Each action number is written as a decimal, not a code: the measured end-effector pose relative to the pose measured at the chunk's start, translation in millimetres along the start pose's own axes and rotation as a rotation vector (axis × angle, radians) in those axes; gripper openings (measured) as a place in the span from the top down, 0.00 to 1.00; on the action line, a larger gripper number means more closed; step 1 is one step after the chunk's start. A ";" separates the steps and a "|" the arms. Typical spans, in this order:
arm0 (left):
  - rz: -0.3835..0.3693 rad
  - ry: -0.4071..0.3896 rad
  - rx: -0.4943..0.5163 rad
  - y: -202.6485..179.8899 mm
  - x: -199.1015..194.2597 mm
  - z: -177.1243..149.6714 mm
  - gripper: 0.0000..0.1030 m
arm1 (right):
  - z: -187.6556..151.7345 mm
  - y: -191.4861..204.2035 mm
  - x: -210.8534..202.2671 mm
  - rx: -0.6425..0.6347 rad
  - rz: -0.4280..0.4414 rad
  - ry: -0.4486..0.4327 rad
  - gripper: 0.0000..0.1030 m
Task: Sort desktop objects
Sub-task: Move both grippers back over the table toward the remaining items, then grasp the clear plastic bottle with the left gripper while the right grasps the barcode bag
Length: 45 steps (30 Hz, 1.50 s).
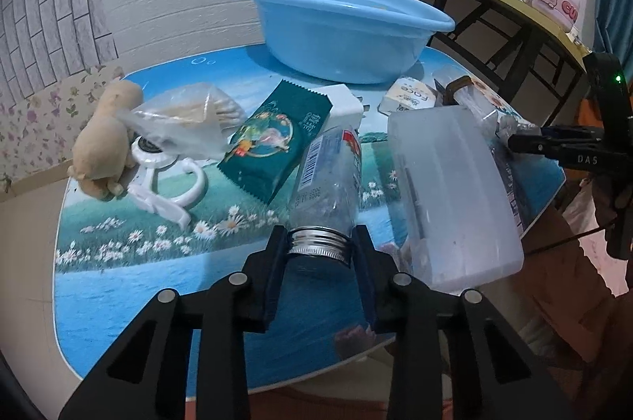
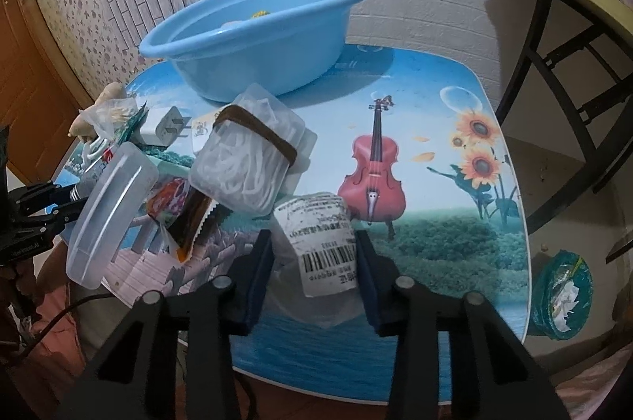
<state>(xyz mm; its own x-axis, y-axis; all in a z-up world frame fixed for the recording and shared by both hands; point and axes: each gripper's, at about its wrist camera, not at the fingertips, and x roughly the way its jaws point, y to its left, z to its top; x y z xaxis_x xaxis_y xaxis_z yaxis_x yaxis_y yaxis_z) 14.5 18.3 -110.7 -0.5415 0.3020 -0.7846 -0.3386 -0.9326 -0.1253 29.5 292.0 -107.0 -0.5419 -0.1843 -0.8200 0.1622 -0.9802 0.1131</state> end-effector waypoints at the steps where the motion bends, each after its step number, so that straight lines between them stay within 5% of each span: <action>1: -0.001 0.001 0.002 0.0 -1.3 -1.2 0.69 | 0.2 -0.6 -1.6 0.002 -0.001 -0.005 0.65; 15: 0.047 0.025 -0.028 6.1 -19.9 -21.7 0.69 | 0.8 6.4 -6.1 -0.055 -0.036 -0.007 0.66; 24: 0.056 0.026 -0.054 8.6 -14.6 -16.5 0.69 | -0.3 15.6 -4.0 -0.095 -0.027 -0.004 0.45; 32: 0.068 0.024 -0.039 5.0 -3.1 -4.6 0.50 | -1.3 12.0 -2.0 -0.091 -0.041 0.002 0.37; 45: 0.084 -0.013 -0.029 4.5 8.5 5.2 0.44 | -4.3 10.9 8.4 -0.092 -0.038 0.032 0.37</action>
<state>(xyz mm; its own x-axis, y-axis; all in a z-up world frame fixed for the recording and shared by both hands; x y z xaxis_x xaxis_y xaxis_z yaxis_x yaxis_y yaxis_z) 4.3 17.8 -114.8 -0.5773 0.2246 -0.7850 -0.2692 -0.9600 -0.0767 30.2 280.1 -115.1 -0.5230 -0.1434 -0.8402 0.2177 -0.9755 0.0310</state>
